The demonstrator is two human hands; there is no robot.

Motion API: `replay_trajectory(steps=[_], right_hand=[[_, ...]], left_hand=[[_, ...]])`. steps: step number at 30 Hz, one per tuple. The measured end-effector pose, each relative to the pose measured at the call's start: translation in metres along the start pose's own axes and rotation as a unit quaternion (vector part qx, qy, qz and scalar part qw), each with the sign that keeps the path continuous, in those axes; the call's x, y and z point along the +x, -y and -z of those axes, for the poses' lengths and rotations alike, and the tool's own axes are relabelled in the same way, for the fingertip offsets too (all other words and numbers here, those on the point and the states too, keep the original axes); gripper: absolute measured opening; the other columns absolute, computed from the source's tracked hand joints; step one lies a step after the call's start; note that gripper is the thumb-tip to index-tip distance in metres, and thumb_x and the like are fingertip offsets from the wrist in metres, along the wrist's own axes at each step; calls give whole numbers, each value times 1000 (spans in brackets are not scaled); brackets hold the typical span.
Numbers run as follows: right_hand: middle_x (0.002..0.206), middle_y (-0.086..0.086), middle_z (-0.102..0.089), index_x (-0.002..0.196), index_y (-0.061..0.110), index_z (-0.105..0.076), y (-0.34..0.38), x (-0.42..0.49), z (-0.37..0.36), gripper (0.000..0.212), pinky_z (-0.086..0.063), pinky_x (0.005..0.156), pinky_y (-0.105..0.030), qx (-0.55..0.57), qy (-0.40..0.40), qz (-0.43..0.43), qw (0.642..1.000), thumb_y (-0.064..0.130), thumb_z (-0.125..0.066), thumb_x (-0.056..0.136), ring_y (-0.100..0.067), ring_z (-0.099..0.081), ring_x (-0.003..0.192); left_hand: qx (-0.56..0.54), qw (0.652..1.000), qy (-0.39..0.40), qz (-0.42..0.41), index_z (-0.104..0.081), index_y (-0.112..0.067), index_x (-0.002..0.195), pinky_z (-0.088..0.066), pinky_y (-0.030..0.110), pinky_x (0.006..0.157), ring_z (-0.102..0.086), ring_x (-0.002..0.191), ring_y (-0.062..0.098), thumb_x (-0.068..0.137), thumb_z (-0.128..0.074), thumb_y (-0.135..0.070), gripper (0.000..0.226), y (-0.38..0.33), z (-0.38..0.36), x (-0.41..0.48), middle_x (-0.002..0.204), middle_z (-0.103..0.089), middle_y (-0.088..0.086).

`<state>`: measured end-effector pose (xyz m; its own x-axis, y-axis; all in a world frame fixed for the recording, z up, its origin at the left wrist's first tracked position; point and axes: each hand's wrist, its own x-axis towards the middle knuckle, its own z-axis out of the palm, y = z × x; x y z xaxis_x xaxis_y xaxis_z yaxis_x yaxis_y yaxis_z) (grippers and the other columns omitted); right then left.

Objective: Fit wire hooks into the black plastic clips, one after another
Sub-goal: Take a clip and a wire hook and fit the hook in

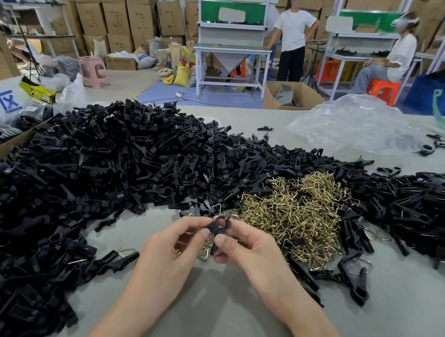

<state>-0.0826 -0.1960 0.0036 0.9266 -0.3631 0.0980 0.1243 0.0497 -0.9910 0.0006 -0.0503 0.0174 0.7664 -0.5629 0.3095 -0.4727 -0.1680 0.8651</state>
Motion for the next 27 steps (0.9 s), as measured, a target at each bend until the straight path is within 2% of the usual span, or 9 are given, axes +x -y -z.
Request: replay_trajectory(steps=[2,5,9,13,16,18,20,22,27], right_hand=[[103,-10,-75,113,21,-76,0,0,0,23,-57,80,-26,2,2,4,1000,8,-66,97,-11,-67,81],[101,-4,-76,111,27,-76,-1,0,0,26,-57,79,-26,1,0,5,1000,9,-66,96,-11,-68,80],[90,1,-73,123,35,-69,-2,0,-1,39,-57,77,-25,10,-13,4,1000,9,-71,93,-15,-71,79],[88,-7,-73,110,25,-71,-2,0,-1,30,-58,75,-27,26,-22,13,999,2,-70,92,-19,-71,77],[90,-12,-76,109,15,-68,-2,2,1,22,-58,73,-24,38,-55,9,998,1,-69,91,-18,-73,77],[86,-10,-77,110,14,-66,-2,2,3,21,-57,71,-21,40,-79,9,996,4,-71,91,-18,-75,76],[85,-7,-77,110,13,-63,-4,3,4,22,-57,71,-19,46,-99,7,994,6,-72,91,-18,-75,78],[86,-3,-77,108,11,-62,-5,4,5,22,-58,73,-20,51,-108,6,993,5,-73,90,-18,-75,81],[87,0,-76,107,12,-62,-8,5,5,24,-58,74,-22,42,-102,2,994,2,-75,88,-17,-75,83]], left_hand=[[10,1000,13,0,-70,-43,97,-45,13,65,-64,69,2,95,-65,-18,25,-1,0,0,82,-73,-22],[11,1000,21,0,-70,-41,98,-43,10,65,-62,68,0,95,-65,-16,26,-2,0,-1,82,-72,-24],[13,1000,22,4,-70,-37,102,-41,8,65,-59,67,-5,96,-63,-16,23,-1,1,-1,80,-70,-26],[46,999,28,-4,-67,-37,108,-42,10,65,-61,71,-6,99,-58,-24,18,1,3,0,83,-68,-30],[153,988,0,-15,-62,-37,116,-48,23,87,-60,97,0,97,-47,-46,25,7,15,3,100,-66,-25],[287,958,23,-8,-59,-36,123,-40,32,101,-51,114,8,92,-37,-62,46,13,25,4,116,-58,-20],[392,917,76,18,-52,-41,130,-33,32,104,-42,120,11,89,-33,-72,55,17,29,4,124,-47,-17],[408,906,109,31,-50,-43,130,-32,30,103,-40,120,11,90,-38,-71,50,20,28,4,123,-42,-17],[382,918,104,-6,-54,-40,123,-36,29,98,-45,114,8,95,-47,-59,35,20,24,5,116,-48,-22]])
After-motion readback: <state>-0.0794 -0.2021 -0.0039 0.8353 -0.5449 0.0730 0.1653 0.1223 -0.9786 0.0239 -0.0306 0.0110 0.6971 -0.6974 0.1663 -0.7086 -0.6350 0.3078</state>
